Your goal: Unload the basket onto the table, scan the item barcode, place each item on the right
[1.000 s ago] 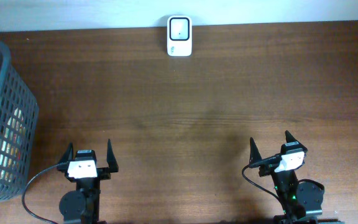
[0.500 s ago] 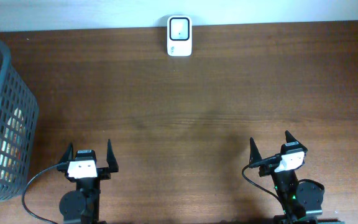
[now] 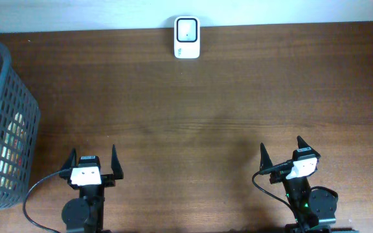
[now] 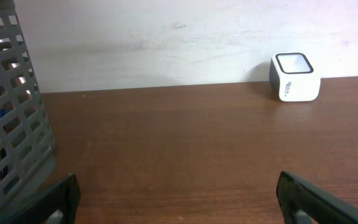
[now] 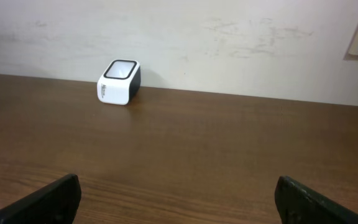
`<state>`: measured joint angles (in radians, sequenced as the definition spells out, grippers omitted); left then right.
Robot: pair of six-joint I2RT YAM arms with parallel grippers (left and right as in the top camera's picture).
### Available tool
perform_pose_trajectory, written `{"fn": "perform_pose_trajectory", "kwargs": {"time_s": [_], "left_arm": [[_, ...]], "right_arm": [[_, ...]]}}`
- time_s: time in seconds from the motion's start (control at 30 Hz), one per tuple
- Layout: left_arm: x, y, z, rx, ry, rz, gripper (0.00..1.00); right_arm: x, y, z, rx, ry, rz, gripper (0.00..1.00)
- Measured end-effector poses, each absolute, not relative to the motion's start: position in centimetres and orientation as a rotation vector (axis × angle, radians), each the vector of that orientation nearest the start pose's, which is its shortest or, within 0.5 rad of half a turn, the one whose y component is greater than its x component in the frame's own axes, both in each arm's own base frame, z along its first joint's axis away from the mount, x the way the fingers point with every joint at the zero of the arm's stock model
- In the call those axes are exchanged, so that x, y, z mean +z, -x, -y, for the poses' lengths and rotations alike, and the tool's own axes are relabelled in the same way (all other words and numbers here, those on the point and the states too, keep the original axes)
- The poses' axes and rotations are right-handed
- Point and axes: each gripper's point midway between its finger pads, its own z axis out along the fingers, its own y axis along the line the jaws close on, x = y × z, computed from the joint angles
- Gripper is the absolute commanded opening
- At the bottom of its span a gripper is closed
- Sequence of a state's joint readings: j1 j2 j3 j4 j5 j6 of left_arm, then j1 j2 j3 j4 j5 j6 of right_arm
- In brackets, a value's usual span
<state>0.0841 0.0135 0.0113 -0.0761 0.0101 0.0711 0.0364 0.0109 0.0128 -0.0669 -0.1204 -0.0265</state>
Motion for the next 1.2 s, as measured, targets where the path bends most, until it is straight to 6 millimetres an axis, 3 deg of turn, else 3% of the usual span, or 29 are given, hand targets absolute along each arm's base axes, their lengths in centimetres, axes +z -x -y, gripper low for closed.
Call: {"fn": "perform_pose_trajectory", "kwargs": {"time_s": [0.9, 0.97, 1.1, 1.2], "left_arm": [[17.8, -24.7, -1.6, 0.102, -0.01, -1.563, 0.99], [18.4, -24.7, -1.3, 0.089, -0.025, -1.542, 0.99], [21.4, -24.4, -0.2, 0.053, -0.08, -1.414, 0.99], [21.6, -24.4, 0.1, 0.041, -0.093, -1.411, 0.99]], "right_arm": [[16.1, -24.4, -3.0, 0.106, 0.143, -1.63, 0.99], [16.1, -24.4, -3.0, 0.106, 0.144, -1.63, 0.99], [16.1, -24.4, -3.0, 0.106, 0.144, -1.63, 0.99], [16.1, -24.4, -3.0, 0.106, 0.143, -1.63, 0.99]]}}
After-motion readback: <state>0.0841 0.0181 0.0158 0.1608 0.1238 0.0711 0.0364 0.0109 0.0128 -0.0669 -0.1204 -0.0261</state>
